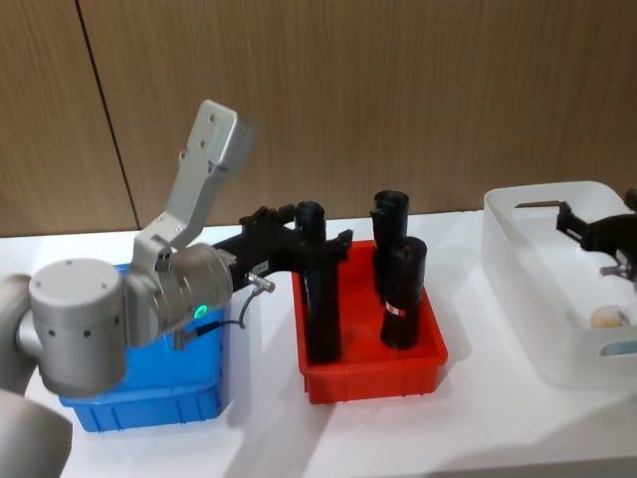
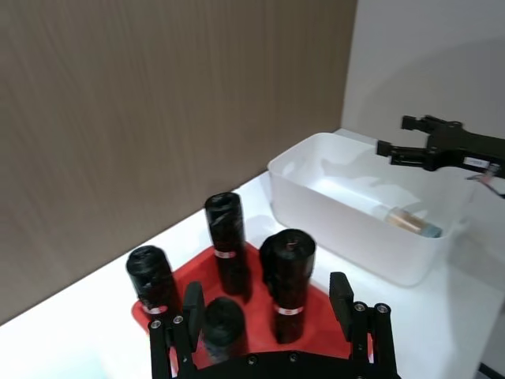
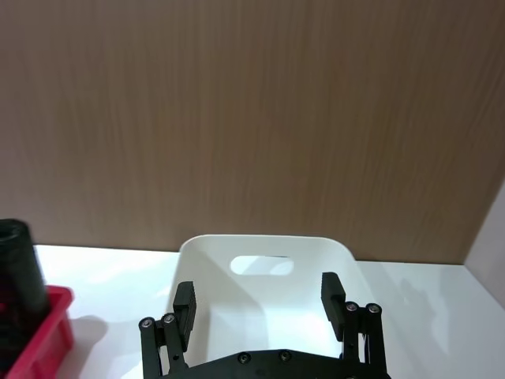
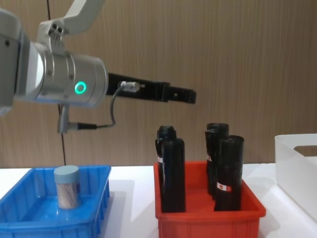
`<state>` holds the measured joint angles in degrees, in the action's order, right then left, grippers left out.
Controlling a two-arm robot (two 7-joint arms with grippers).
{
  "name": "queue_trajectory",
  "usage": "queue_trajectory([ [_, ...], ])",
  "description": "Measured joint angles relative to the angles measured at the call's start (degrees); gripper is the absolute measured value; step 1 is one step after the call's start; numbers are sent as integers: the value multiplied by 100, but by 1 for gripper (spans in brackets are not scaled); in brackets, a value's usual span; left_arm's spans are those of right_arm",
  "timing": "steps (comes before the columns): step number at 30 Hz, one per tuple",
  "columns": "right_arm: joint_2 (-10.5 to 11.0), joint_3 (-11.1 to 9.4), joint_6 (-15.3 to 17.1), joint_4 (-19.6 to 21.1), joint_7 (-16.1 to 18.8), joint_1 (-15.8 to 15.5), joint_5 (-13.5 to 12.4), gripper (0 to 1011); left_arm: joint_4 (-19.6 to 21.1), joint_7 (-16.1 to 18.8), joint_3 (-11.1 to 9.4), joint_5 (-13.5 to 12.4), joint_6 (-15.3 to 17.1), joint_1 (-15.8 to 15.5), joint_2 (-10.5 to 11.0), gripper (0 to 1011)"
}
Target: Pick the cotton swabs from the blue box and place them into the white box.
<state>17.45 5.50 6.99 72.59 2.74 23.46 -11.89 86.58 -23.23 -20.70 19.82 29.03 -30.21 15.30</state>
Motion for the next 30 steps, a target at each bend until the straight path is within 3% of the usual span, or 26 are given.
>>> queue_trajectory([
  [30,129,507,-344,1927,76,-1629,-312,1002,524,1791,-428,-662,-2245,1325,525,1004],
])
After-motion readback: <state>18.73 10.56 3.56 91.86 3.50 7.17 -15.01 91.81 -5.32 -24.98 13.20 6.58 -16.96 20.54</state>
